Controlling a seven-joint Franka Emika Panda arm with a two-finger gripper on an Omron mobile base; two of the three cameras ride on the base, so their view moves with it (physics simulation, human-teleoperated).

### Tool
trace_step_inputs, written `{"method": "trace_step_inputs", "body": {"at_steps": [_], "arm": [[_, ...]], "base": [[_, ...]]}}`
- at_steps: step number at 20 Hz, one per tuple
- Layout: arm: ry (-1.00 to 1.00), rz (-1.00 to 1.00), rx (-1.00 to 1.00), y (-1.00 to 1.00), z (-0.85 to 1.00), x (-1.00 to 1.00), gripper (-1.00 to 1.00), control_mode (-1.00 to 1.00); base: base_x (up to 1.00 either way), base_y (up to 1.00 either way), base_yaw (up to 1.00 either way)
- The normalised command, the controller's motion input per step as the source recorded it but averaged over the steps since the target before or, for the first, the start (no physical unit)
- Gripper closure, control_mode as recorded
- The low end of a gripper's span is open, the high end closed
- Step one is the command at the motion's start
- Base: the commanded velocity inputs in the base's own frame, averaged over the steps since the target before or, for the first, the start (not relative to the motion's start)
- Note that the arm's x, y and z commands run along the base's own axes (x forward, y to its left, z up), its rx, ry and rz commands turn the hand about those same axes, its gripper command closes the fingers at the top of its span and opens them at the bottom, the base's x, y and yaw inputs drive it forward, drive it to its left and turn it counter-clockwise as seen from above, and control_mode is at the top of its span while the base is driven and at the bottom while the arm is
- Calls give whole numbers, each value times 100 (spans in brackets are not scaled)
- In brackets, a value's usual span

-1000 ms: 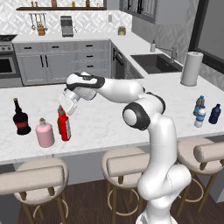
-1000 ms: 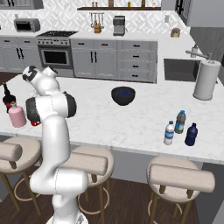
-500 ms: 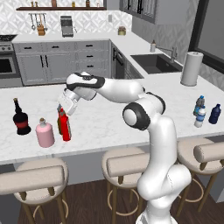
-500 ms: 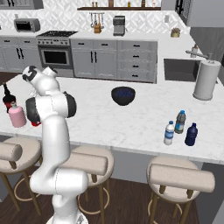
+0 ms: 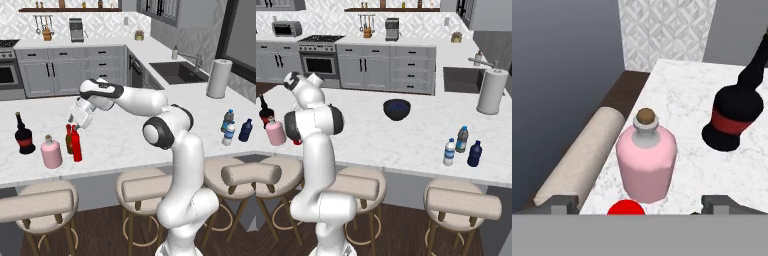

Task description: Move the plastic bottles in the middle to the plastics group, and the glass bottles in the middle to the glass group.

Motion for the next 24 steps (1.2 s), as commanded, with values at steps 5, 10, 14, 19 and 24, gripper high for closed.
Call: {"method": "trace_step_inputs", "body": {"at_steps": [5, 10, 14, 19, 24], "arm": [[0, -1, 0, -37, 44, -21, -100, -100], [0, -9, 0, -78, 56, -50, -100, -100], [0, -26, 0, -100, 21, -49, -100, -100], [1, -40, 0, -100, 2, -38, -100, -100], [11, -42, -4, -99, 6, -13, -100, -100]], "base": [[0, 0, 0], [0, 0, 0], [0, 0, 0], [0, 0, 0], [0, 0, 0]]}}
